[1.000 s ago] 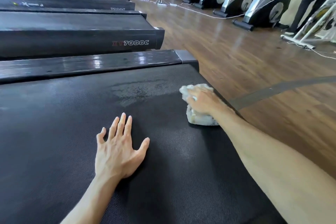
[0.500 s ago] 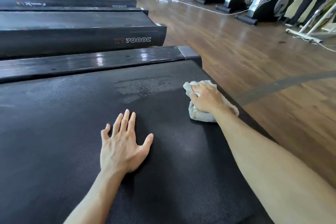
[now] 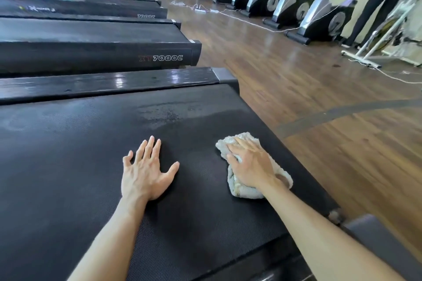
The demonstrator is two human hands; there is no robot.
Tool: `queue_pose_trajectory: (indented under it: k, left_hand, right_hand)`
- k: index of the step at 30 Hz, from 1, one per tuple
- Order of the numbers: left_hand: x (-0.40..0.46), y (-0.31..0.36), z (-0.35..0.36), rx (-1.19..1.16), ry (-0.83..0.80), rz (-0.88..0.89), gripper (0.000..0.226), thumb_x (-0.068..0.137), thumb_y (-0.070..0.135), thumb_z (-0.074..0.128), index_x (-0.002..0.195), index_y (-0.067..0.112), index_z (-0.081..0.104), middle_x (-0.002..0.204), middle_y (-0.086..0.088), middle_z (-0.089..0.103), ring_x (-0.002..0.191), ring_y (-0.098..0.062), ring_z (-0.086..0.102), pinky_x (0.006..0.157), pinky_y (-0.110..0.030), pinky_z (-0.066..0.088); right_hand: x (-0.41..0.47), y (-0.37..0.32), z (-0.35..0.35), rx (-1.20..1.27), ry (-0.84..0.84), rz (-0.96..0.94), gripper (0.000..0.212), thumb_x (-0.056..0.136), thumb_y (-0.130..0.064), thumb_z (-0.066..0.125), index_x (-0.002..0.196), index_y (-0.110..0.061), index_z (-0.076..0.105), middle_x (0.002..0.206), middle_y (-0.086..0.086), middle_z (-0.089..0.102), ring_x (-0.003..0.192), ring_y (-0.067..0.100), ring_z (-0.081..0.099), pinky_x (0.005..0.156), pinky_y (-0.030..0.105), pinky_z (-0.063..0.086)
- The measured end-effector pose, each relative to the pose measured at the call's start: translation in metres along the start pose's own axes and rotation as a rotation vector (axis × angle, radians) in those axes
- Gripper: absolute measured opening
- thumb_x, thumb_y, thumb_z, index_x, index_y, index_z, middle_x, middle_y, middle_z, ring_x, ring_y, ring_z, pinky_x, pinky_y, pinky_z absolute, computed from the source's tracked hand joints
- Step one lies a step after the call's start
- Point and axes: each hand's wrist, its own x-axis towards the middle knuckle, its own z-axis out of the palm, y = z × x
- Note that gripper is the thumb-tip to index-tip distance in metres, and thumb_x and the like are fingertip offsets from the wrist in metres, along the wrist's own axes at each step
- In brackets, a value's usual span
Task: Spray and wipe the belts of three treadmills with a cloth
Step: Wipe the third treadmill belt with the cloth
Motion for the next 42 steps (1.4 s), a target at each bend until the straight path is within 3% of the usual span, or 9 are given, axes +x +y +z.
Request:
queue_pose_trajectory:
  k: [5,11,15,17,22,28,34,37,42]
  left_hand:
    - [0.001,-0.001,0.0,-0.026,0.011,-0.002,0.094,0.086,0.078,0.012,0.163,0.024,0.009,0.17,0.008,-0.004,0.156,-0.009,-0.005,0.124,-0.043,0.005]
    - [0.01,-0.012,-0.007,-0.16,0.032,0.017,0.103,0.074,0.079,0.01,0.162,0.025,0.015,0.17,0.011,-0.003,0.155,-0.005,-0.006,0.125,-0.038,0.001]
    - [0.051,-0.053,-0.023,-0.084,0.082,0.031,0.107,0.073,0.083,0.013,0.161,0.023,0.021,0.17,0.008,0.003,0.156,-0.007,-0.002,0.126,-0.04,0.006]
    - [0.076,-0.081,-0.029,-0.045,0.084,-0.016,0.111,0.071,0.086,0.013,0.162,0.021,0.02,0.17,0.007,0.004,0.156,-0.008,-0.001,0.126,-0.042,0.007]
    - [0.111,-0.126,-0.025,-0.02,0.011,-0.056,0.123,0.065,0.096,0.009,0.163,0.022,0.006,0.169,0.008,-0.006,0.155,-0.006,-0.009,0.127,-0.042,0.001]
    - [0.113,-0.134,-0.007,-0.008,0.035,-0.06,0.121,0.066,0.098,0.009,0.163,0.025,0.009,0.17,0.011,-0.004,0.155,-0.004,-0.006,0.125,-0.041,0.0]
    - [0.115,-0.136,-0.005,-0.015,0.068,-0.054,0.121,0.065,0.099,0.009,0.163,0.027,0.011,0.17,0.012,-0.001,0.155,-0.004,-0.004,0.125,-0.04,0.002]
    - [0.115,-0.136,-0.004,0.002,0.059,-0.056,0.122,0.064,0.099,0.007,0.163,0.028,0.009,0.169,0.013,-0.004,0.154,-0.003,-0.007,0.125,-0.04,0.001]
    - [0.115,-0.136,-0.003,-0.007,0.064,-0.059,0.123,0.064,0.099,0.008,0.163,0.027,0.011,0.17,0.012,-0.002,0.155,-0.005,-0.004,0.125,-0.042,0.003]
  right_hand:
    - [0.009,-0.005,0.003,-0.096,0.032,-0.002,0.071,0.091,-0.053,0.012,0.139,-0.034,0.06,0.151,-0.012,0.05,0.143,0.01,0.031,0.123,0.034,0.018]
    - [0.044,0.002,0.013,-0.147,0.09,-0.048,0.055,0.097,-0.052,0.022,0.13,-0.035,0.064,0.132,-0.017,0.058,0.132,0.013,0.044,0.117,0.035,0.028]
    - [0.069,0.004,0.021,-0.037,0.023,-0.15,0.056,0.1,-0.052,0.023,0.143,-0.042,0.057,0.163,-0.007,0.037,0.154,0.022,0.027,0.125,0.043,0.021]
    - [0.083,0.004,0.026,0.019,0.062,-0.16,0.051,0.101,-0.047,0.03,0.144,-0.04,0.058,0.164,-0.005,0.035,0.153,0.021,0.027,0.126,0.04,0.017]
    - [0.14,-0.001,0.038,0.032,0.253,-0.192,0.038,0.097,-0.028,0.048,0.128,-0.03,0.07,0.134,-0.012,0.063,0.126,0.017,0.054,0.106,0.045,0.044]
    - [0.226,-0.036,0.055,-0.119,0.199,0.005,0.043,0.091,-0.038,0.031,0.104,-0.034,0.071,0.11,-0.016,0.068,0.112,0.02,0.056,0.098,0.046,0.043]
    - [0.192,-0.083,0.066,0.065,0.044,-0.398,0.041,0.093,-0.035,0.034,0.107,-0.032,0.072,0.114,-0.023,0.062,0.114,0.01,0.054,0.097,0.035,0.044]
    - [0.164,-0.043,0.042,0.146,0.041,-0.29,0.032,0.091,-0.034,0.042,0.1,-0.03,0.072,0.114,-0.021,0.065,0.11,0.004,0.054,0.089,0.024,0.044]
    - [0.237,-0.063,0.043,-0.104,0.093,-0.066,0.031,0.089,-0.028,0.036,0.099,-0.029,0.065,0.103,-0.017,0.068,0.106,0.02,0.056,0.095,0.042,0.046]
